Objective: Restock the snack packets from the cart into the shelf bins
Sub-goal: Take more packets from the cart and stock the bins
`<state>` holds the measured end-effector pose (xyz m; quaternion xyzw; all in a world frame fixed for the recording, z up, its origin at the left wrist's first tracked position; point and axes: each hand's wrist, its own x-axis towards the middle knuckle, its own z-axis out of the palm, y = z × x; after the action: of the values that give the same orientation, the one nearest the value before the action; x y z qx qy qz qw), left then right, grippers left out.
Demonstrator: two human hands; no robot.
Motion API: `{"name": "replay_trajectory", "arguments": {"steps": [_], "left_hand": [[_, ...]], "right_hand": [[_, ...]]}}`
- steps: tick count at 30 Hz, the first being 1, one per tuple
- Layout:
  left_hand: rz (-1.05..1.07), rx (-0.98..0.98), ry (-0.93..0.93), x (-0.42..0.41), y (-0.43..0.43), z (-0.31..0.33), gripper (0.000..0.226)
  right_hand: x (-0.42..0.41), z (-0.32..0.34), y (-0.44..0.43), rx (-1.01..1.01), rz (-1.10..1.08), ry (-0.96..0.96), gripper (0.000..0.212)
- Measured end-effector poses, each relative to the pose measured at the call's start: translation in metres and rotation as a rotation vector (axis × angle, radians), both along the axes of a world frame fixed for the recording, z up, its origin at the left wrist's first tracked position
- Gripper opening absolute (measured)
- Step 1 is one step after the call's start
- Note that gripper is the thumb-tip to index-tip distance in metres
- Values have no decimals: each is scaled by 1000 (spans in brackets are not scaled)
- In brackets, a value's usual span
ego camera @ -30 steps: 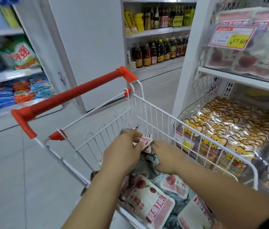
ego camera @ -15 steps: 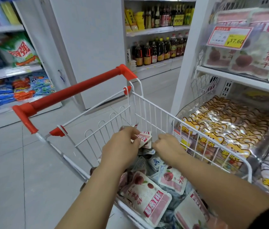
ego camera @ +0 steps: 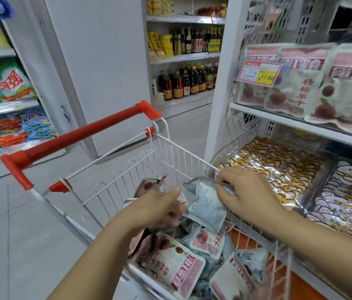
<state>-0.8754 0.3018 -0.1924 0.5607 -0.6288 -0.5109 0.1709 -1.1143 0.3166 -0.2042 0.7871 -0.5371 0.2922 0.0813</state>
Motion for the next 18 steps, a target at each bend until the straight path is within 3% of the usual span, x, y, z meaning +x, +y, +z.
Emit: {"name": "replay_trajectory", "arguments": {"steps": [3, 6, 11, 18], "left_hand": [[47, 163, 213, 6, 9, 10, 64], [40, 321, 407, 5, 21, 17, 62], [108, 636, 858, -20, 36, 13, 58], [186, 645, 867, -40, 36, -7, 56]], "right_hand": [[13, 7, 19, -175, 74, -61, 14], [18, 3, 28, -363, 198, 7, 12], [26, -23, 36, -419, 424, 113, 24], [16, -33, 35, -357, 514, 206, 22]]}}
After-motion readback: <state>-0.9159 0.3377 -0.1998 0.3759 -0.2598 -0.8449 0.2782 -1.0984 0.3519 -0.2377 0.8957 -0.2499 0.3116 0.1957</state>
